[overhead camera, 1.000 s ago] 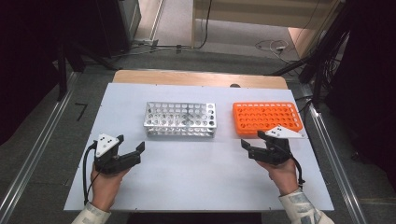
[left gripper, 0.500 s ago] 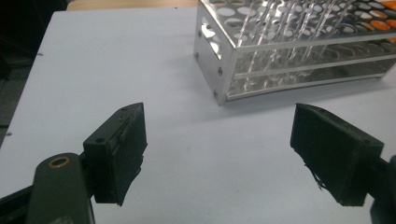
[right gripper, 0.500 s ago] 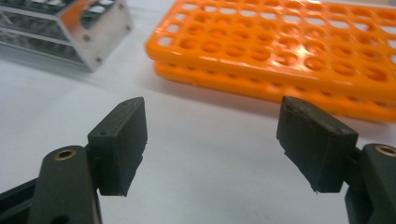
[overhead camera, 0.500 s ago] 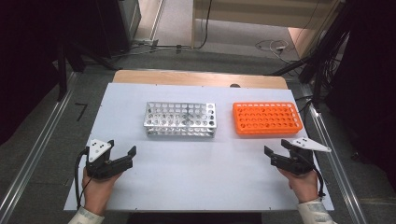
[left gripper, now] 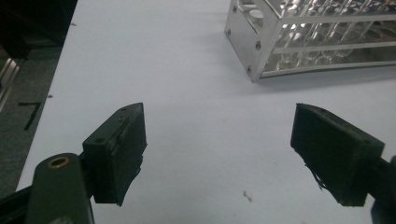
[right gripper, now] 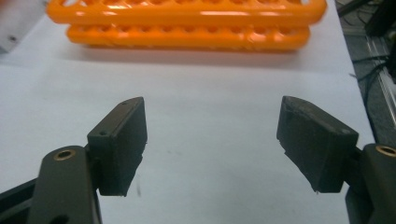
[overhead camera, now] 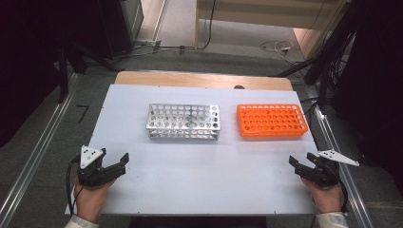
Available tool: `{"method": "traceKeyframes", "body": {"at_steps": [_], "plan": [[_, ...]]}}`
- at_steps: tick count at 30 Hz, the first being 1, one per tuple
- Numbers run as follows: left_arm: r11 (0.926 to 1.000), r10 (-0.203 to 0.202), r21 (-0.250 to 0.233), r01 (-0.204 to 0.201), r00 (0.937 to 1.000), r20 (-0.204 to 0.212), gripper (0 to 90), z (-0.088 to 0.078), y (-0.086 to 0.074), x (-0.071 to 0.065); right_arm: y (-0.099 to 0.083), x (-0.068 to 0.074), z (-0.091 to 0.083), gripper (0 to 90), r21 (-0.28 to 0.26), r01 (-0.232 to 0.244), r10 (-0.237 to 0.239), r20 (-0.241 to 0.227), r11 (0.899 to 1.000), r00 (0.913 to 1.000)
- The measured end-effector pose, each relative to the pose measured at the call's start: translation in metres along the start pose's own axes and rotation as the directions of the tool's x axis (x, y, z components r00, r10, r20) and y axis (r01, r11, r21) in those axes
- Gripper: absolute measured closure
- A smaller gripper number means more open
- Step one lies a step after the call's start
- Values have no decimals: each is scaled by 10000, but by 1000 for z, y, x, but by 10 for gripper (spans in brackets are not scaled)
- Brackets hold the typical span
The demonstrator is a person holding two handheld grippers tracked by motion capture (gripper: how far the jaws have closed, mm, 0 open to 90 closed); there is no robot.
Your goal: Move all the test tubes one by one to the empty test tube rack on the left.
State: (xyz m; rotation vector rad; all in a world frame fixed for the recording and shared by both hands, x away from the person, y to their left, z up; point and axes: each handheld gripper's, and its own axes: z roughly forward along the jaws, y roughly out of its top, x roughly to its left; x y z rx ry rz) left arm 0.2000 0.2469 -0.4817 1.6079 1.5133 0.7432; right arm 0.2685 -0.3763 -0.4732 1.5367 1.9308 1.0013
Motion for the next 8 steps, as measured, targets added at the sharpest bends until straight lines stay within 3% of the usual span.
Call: {"method": "traceKeyframes", "body": {"at_steps": [8], "plan": [[9987,-302,412,302,9995,1,181,6,-4,5,-13,-13,10,171,782,-61,26,448,9969,9990]]}}
